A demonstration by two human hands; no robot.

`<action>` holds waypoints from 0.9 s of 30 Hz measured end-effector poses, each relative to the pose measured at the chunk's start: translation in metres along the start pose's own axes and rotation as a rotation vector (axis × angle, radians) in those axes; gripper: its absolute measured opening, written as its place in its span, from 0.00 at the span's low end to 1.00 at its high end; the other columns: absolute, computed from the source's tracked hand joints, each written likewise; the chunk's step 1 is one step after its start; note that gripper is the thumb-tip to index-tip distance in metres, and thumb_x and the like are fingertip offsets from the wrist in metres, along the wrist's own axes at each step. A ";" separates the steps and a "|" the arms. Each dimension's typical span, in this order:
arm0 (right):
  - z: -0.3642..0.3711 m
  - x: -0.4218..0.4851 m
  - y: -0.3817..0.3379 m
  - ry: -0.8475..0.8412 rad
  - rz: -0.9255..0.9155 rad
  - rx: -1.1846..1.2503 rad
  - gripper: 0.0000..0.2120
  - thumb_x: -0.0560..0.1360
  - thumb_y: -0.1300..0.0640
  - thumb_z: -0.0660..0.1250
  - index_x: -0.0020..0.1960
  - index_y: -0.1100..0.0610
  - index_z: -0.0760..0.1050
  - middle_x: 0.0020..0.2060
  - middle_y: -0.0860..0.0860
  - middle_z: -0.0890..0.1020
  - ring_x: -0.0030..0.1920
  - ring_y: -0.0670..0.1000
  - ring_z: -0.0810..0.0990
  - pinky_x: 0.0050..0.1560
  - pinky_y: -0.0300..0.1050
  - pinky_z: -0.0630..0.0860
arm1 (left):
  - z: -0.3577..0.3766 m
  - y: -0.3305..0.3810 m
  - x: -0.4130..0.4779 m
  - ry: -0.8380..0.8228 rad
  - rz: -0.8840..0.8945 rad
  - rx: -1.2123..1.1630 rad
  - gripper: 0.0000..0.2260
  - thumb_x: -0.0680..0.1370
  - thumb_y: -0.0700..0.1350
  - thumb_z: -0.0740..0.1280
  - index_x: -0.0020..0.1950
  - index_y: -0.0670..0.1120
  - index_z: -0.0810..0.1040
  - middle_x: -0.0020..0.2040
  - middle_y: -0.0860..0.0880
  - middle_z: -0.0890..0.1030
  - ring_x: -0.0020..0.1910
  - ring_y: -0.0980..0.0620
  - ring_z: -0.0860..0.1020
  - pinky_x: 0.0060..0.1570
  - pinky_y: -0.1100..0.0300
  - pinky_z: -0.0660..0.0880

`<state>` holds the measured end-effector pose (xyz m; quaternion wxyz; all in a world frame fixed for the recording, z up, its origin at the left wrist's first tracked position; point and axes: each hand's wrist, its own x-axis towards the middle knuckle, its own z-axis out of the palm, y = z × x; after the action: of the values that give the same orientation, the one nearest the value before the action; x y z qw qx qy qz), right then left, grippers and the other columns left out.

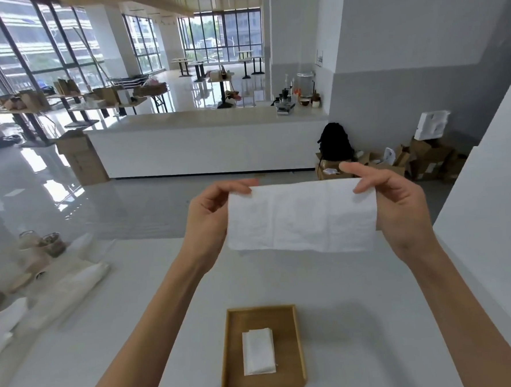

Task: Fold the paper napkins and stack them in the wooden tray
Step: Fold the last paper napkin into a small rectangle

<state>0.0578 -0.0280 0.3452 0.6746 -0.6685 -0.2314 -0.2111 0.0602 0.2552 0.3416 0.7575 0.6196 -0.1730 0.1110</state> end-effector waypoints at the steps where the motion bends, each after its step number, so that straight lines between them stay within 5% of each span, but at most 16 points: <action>1: -0.001 0.003 -0.001 0.006 0.008 0.000 0.21 0.78 0.73 0.63 0.41 0.48 0.82 0.59 0.44 0.85 0.65 0.51 0.80 0.61 0.46 0.79 | -0.001 0.002 0.004 -0.001 0.034 0.023 0.14 0.75 0.33 0.67 0.40 0.52 0.85 0.55 0.52 0.87 0.55 0.52 0.84 0.46 0.58 0.81; 8: -0.002 0.019 -0.007 0.060 0.084 -0.051 0.27 0.79 0.72 0.63 0.35 0.44 0.84 0.39 0.36 0.86 0.43 0.38 0.84 0.41 0.32 0.79 | -0.009 0.009 0.017 0.027 0.151 0.112 0.22 0.77 0.27 0.64 0.39 0.53 0.86 0.53 0.53 0.87 0.57 0.55 0.83 0.52 0.61 0.79; 17: 0.004 0.025 0.006 -0.046 0.188 0.002 0.15 0.81 0.67 0.62 0.48 0.52 0.84 0.45 0.43 0.88 0.49 0.44 0.85 0.46 0.35 0.81 | -0.018 0.003 0.021 0.159 0.107 0.167 0.15 0.78 0.31 0.67 0.45 0.50 0.86 0.49 0.55 0.88 0.53 0.56 0.84 0.53 0.63 0.79; 22: 0.007 0.027 0.005 -0.124 0.237 0.120 0.22 0.81 0.69 0.53 0.51 0.56 0.85 0.48 0.49 0.88 0.51 0.49 0.84 0.48 0.37 0.80 | -0.025 -0.003 0.024 0.194 0.043 0.164 0.11 0.79 0.34 0.68 0.49 0.49 0.86 0.50 0.50 0.88 0.52 0.51 0.85 0.51 0.59 0.79; 27: 0.016 0.027 0.003 -0.043 0.147 -0.128 0.07 0.76 0.51 0.68 0.47 0.43 0.85 0.44 0.48 0.86 0.45 0.45 0.83 0.45 0.35 0.80 | -0.029 -0.011 0.024 0.185 0.015 0.104 0.08 0.76 0.38 0.69 0.53 0.44 0.85 0.54 0.44 0.87 0.57 0.41 0.84 0.57 0.48 0.79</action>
<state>0.0807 -0.0112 0.3582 0.6389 -0.7298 -0.1821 -0.1612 0.0895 0.2801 0.3364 0.7363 0.6437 -0.1008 0.1824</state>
